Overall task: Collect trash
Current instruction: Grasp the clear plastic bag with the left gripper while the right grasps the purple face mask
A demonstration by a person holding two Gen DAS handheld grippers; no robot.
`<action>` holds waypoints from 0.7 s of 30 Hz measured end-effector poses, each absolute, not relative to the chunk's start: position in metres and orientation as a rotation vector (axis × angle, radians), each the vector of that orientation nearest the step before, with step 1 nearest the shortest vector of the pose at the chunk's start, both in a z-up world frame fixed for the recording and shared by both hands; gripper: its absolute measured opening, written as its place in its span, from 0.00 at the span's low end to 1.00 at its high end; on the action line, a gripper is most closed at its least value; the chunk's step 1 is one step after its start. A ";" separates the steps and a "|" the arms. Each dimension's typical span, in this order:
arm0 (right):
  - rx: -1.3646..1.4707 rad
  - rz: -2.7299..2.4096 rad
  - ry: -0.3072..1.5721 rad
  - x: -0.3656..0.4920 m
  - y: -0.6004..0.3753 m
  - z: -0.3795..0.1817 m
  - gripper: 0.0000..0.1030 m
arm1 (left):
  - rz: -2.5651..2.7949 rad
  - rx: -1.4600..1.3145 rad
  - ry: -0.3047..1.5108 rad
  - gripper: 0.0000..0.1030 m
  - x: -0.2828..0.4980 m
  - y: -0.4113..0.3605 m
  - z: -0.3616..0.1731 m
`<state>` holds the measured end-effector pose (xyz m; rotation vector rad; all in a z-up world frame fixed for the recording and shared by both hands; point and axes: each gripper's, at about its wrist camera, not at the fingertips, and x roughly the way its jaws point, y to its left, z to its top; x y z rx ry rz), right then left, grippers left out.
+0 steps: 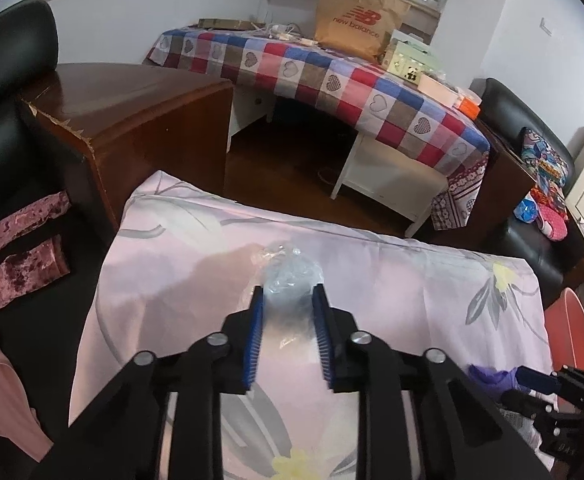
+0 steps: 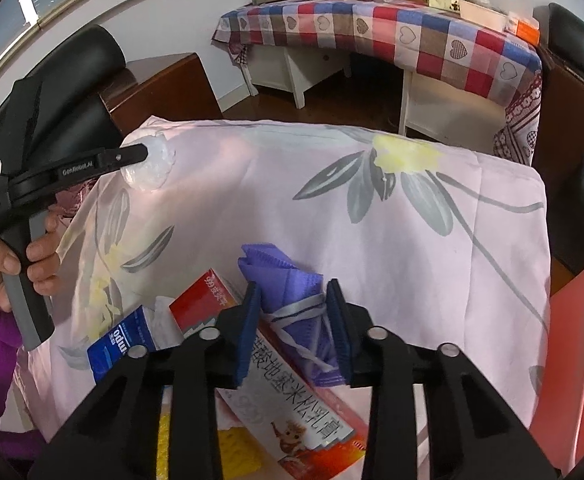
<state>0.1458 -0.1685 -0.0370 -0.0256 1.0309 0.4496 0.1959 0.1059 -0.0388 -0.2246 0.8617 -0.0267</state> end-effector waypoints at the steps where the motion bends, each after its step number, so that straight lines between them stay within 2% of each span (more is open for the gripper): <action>1: -0.025 0.446 1.024 0.145 -0.170 -0.036 0.11 | -0.026 -0.226 0.854 0.16 0.194 0.106 -0.038; 5: 0.000 0.436 0.992 0.145 -0.174 -0.029 0.08 | -0.021 -0.240 0.832 0.09 0.184 0.109 -0.032; 11: 0.058 0.436 0.992 0.147 -0.187 -0.023 0.10 | -0.036 -0.251 0.775 0.07 0.163 0.112 -0.012; 13: 0.070 0.457 1.010 0.149 -0.189 -0.025 0.37 | -0.053 -0.269 0.762 0.07 0.155 0.113 -0.006; 15: 0.087 0.487 1.026 0.151 -0.188 -0.026 0.46 | -0.071 -0.274 0.755 0.07 0.146 0.110 -0.002; 21: 0.007 0.560 1.096 0.166 -0.166 -0.042 0.48 | -0.100 -0.295 0.767 0.07 0.126 0.107 -0.001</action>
